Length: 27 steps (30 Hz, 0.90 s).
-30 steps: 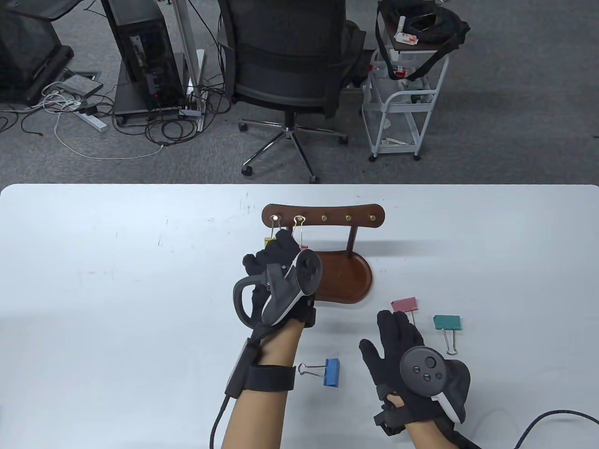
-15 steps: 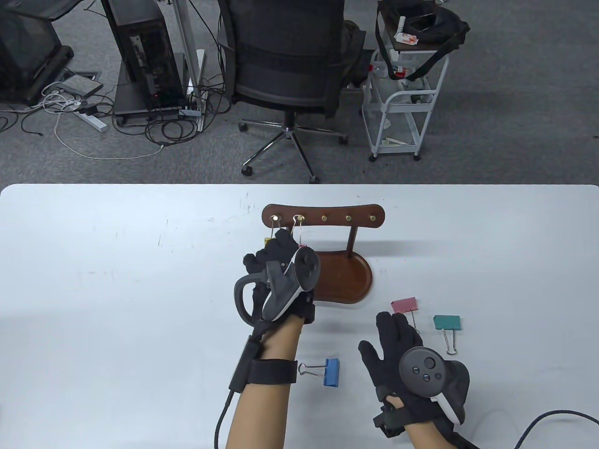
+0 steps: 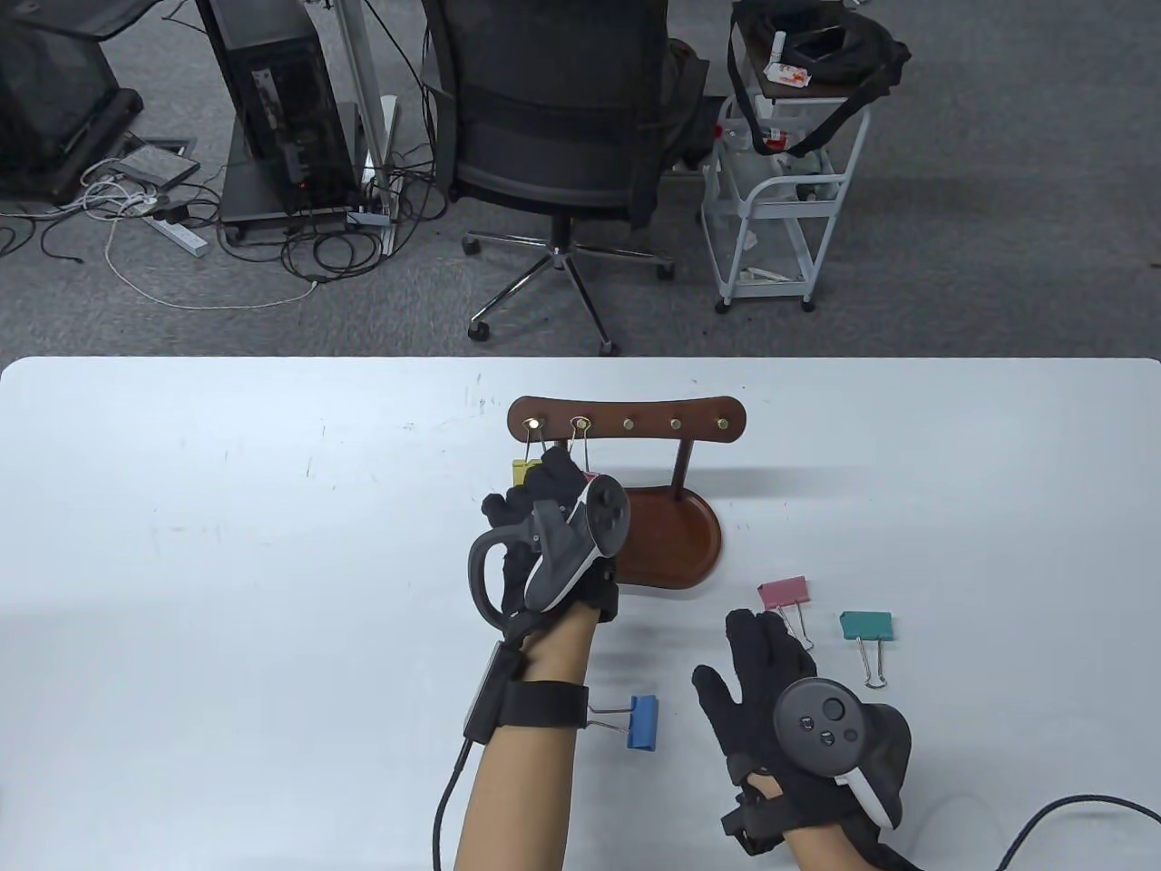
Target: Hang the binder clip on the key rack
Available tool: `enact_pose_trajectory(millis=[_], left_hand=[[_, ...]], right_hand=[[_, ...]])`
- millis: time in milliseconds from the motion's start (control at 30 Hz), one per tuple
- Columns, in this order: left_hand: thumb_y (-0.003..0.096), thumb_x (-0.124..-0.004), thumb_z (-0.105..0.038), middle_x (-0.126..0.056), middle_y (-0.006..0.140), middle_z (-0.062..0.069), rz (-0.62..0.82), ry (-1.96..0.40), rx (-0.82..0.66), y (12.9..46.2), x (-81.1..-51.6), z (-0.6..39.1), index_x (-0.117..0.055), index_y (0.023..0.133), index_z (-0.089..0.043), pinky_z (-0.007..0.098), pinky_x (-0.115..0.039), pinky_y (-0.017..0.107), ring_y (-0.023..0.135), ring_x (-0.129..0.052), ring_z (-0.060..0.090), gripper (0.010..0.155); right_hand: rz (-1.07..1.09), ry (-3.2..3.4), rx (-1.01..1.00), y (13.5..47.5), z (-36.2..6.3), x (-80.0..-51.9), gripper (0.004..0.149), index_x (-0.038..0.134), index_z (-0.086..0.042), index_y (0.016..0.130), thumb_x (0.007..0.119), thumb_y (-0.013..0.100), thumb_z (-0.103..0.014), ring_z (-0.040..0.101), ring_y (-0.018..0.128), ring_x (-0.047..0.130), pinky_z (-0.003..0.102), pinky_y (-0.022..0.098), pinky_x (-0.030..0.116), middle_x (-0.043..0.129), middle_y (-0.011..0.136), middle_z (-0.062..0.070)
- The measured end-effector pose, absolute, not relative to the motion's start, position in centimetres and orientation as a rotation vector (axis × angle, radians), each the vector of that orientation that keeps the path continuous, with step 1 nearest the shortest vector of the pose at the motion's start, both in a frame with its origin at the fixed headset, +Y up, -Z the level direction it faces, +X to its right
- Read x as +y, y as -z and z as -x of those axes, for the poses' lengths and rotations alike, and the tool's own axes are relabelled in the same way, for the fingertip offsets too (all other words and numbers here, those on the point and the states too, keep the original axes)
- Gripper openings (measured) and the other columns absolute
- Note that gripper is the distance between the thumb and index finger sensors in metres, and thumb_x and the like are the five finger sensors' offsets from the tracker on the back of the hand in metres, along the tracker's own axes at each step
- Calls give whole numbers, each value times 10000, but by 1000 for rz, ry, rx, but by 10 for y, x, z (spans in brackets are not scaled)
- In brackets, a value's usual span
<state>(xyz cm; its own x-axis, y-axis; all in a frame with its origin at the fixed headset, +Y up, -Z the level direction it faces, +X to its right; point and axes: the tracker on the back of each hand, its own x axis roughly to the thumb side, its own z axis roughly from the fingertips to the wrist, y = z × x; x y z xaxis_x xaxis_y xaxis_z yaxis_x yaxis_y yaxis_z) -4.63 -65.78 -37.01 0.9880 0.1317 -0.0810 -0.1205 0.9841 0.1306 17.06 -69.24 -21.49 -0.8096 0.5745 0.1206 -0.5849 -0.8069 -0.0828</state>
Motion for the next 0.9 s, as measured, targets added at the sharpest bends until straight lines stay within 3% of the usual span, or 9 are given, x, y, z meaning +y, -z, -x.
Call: enact_pose_trajectory(millis=[467, 900], left_hand=[[599, -762, -489, -755, 1078, 290, -127, -100, 39, 365, -663, 31, -615, 1141, -32, 741, -578, 698, 880, -853, 551, 724], [599, -762, -487, -763, 1076, 275, -143, -79, -13, 352, -649, 30, -664, 1126, -44, 743, -572, 700, 894, -851, 539, 695]], right_hand=[[-120, -2517, -141, 215, -170, -693, 754, 571, 0, 1132, 766, 576, -471, 666, 918, 607, 726, 617, 546, 564, 1117, 394], [-131, -2513, -132, 215, -169, -694, 752, 574, -2, 1131, 765, 576, -472, 665, 916, 610, 726, 616, 547, 569, 1116, 391]])
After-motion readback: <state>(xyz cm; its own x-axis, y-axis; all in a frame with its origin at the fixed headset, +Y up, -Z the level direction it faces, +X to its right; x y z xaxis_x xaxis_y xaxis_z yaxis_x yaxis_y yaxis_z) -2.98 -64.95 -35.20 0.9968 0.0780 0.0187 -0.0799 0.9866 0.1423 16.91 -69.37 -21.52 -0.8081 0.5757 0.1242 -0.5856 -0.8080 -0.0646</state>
